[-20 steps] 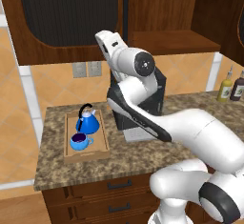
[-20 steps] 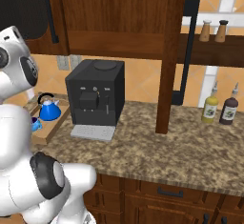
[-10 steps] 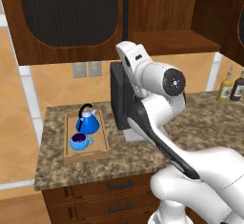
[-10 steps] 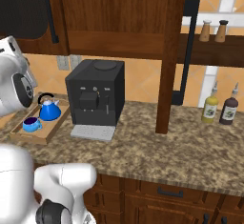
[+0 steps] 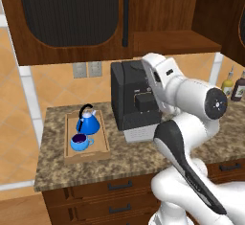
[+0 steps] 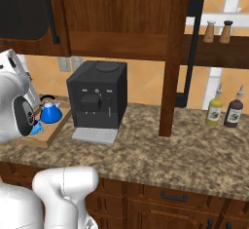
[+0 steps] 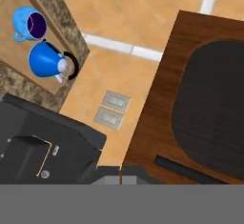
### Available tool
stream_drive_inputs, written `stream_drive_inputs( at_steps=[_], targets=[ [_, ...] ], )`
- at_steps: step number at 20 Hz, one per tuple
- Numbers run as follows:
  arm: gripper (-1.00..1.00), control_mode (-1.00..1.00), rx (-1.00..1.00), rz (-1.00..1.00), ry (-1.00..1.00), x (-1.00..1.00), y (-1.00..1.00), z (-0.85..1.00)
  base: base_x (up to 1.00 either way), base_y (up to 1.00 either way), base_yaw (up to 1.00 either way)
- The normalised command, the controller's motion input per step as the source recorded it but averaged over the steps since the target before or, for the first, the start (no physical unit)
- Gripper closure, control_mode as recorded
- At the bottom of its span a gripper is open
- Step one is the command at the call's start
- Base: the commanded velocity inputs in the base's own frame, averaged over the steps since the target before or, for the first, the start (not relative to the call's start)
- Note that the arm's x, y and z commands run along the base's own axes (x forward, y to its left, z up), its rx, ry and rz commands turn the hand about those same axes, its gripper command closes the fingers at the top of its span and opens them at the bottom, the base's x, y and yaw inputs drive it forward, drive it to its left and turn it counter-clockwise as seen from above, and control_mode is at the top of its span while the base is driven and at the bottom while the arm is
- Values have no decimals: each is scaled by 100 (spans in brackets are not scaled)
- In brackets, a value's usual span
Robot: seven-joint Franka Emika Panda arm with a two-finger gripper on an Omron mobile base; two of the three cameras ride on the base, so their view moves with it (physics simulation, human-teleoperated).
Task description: Pick the kettle from the counter and place it on the tray. Then pick the mug from the cabinet and place it on the tray. Then close the cabinet doors.
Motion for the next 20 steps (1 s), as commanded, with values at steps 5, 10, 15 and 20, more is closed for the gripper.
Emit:
stream_drive_inputs(
  at_steps=[5,10,15,20],
  targets=[
    [100,-100,1,0,0,-98,-85,-1,0,0,0],
    [100,-100,3,-1,1,-69,-97,-2,0,0,0],
    [100,-100,2,-1,0,-44,-88,-9,0,0,0],
    [100,-100,0,0,0,-40,-82,-4,0,0,0]
  ],
)
